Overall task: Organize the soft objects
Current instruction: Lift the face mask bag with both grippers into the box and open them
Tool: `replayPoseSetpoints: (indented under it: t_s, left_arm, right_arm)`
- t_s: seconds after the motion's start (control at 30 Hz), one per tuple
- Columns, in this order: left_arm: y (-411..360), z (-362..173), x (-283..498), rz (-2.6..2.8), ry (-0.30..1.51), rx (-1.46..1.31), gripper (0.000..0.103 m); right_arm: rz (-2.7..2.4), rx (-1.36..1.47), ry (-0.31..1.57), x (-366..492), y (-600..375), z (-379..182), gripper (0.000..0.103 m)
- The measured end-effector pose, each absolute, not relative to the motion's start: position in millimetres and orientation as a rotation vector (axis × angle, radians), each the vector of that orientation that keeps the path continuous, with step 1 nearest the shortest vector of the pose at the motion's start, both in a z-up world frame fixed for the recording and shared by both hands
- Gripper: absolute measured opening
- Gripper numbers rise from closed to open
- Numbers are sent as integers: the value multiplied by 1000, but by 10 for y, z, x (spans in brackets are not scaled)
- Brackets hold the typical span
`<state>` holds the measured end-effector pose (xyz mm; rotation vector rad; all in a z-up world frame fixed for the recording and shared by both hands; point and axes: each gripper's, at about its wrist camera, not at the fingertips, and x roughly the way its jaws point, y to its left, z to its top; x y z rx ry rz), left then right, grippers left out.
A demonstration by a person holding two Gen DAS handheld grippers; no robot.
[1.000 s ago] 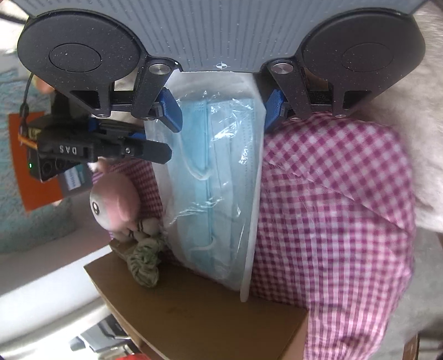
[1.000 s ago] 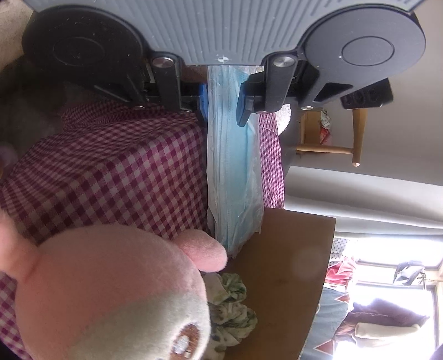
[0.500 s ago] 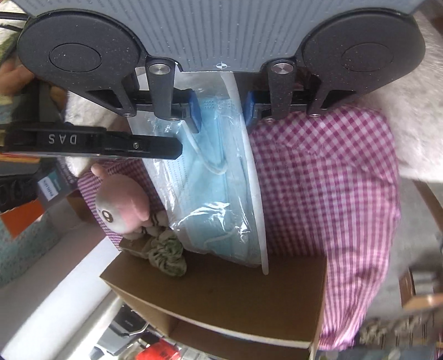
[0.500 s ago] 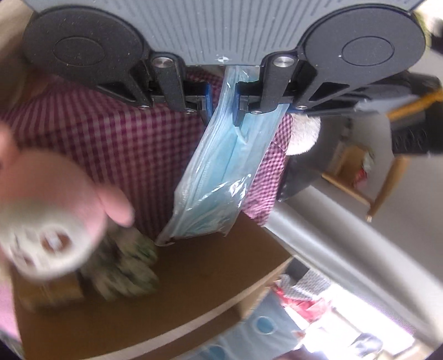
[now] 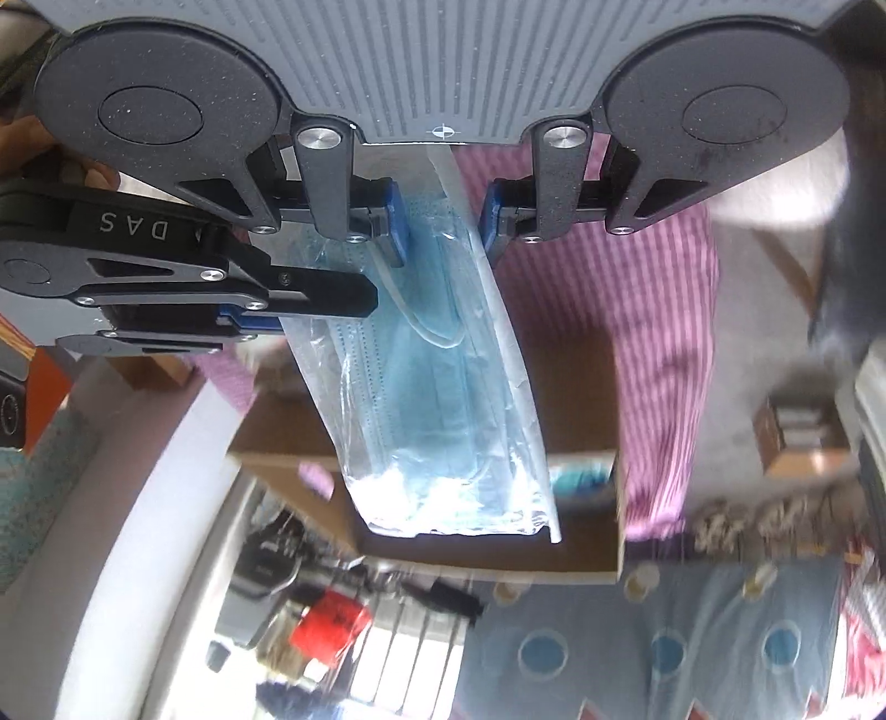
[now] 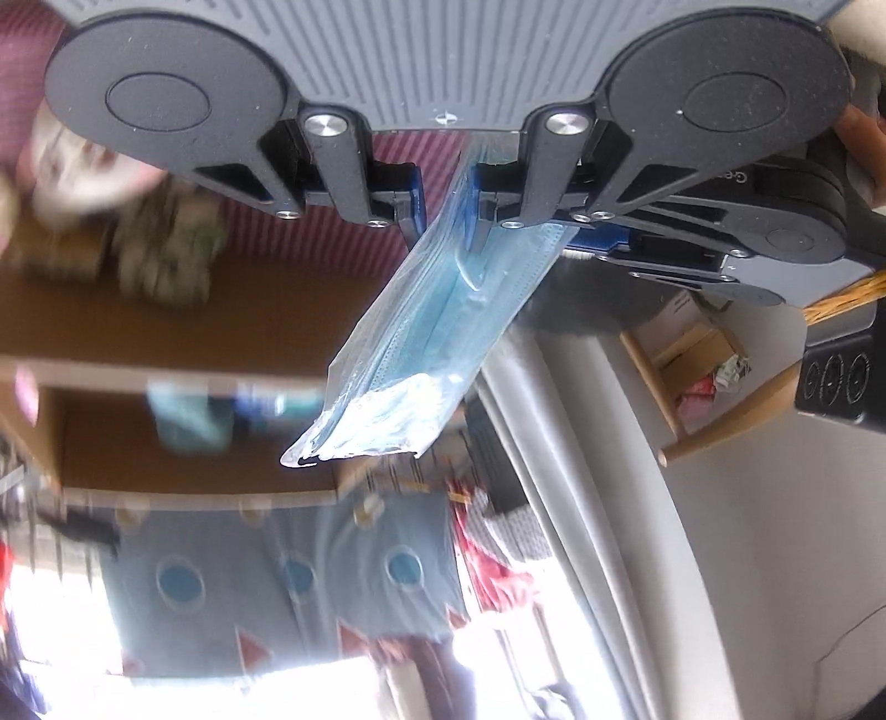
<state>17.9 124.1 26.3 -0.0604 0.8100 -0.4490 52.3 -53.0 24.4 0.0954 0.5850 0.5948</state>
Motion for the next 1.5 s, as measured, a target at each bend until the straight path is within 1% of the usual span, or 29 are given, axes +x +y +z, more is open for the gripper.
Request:
replayPoseSetpoints:
  t_s: [0.17,0.33,0.47,0.57,0.7,0.83,1.0,1.17,1.4,1.5]
  left_arm:
    - [1049,552,491,-479,721,-33,26]
    - [772,758,1001,-551,677,-22,26]
    - [507,808,1582,-605,714,-27,26]
    - [257,743,2057,-644,771,-20,26]
    - [-30,509,2647,-671,890,-53,26]
    - [-295,250,3142,-687,999,-62,26]
    - [-536,-63,3527,-730,1138,-90,26]
    - [-675,-217,3605,-747,1184,-73,26]
    - [-634,-350,3637,-755,1232,-95,26]
    - [-641,-429,3629,-754,1251,-85,27]
  right_arm:
    - [564,43,489,811,-730,634,17]
    - [527,58,496,1384,-1060,888,17]
    - [496,92,577,1969,-1439,926,17]
    - [472,131,675,2489,-1719,840,17]
    - [437,164,813,3147,-2023,596,17]
    - [391,125,933,3635,-2159,331,17]
    - [320,14,998,3833,-2146,133,17]
    - [286,-27,1046,3849,-2116,27,17]
    - [260,-107,1062,3812,-1983,39,16]
    - [235,-128,1076,3830,-1943,35,18]
